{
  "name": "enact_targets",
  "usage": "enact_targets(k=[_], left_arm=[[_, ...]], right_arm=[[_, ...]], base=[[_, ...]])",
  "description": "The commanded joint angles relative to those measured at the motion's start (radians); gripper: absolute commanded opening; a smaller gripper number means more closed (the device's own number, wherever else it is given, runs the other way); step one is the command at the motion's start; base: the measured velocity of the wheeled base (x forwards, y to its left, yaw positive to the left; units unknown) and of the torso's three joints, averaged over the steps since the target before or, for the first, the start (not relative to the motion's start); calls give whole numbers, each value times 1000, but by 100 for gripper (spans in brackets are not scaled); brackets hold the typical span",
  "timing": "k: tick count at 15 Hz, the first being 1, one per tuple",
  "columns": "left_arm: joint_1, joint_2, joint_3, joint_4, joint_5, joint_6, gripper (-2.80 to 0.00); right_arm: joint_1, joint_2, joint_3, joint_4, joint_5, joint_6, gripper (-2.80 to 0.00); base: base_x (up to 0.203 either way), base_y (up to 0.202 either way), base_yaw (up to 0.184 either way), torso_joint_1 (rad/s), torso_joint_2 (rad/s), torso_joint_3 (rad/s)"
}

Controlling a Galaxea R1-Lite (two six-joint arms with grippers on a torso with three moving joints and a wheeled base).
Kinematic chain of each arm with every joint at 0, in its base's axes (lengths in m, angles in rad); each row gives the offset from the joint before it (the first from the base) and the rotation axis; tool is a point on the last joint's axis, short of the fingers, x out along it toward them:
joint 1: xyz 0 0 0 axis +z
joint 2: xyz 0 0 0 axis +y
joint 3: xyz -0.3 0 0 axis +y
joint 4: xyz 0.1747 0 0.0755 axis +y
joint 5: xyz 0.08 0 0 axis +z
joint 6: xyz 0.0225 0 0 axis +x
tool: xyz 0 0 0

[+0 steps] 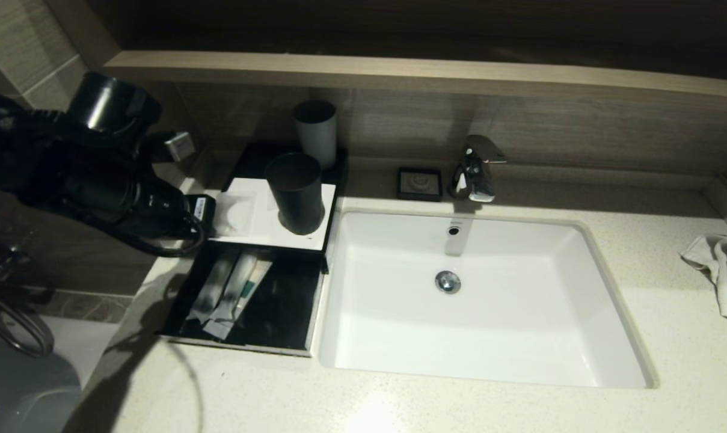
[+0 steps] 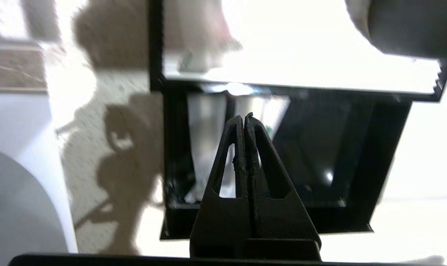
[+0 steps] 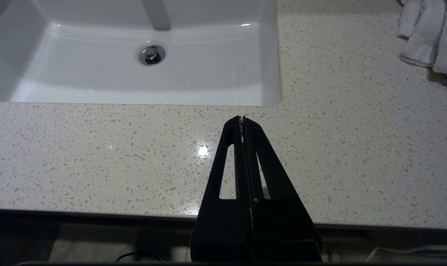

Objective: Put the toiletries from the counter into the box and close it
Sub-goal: Pick up the bathroom toiletry

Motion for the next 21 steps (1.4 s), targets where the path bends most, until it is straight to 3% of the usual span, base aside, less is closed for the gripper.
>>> enact_targets(k=[1,11,12,21], left_arm=[[0,31,-2,-31,21,0,-280],[0,51,-23,-98,24,-2,-280],[0,52,-26,-98,33,-2,0],[0,88,-52,-98,70,5,0]], right_arm=[[0,0,0,0,0,0,-280],[0,0,0,0,0,0,-280],[0,0,0,0,0,0,-280],[0,0,0,0,0,0,-280]], base=[[0,0,0,0,0,0],[0,0,0,0,0,0],[0,0,0,0,0,0],[0,0,0,0,0,0]])
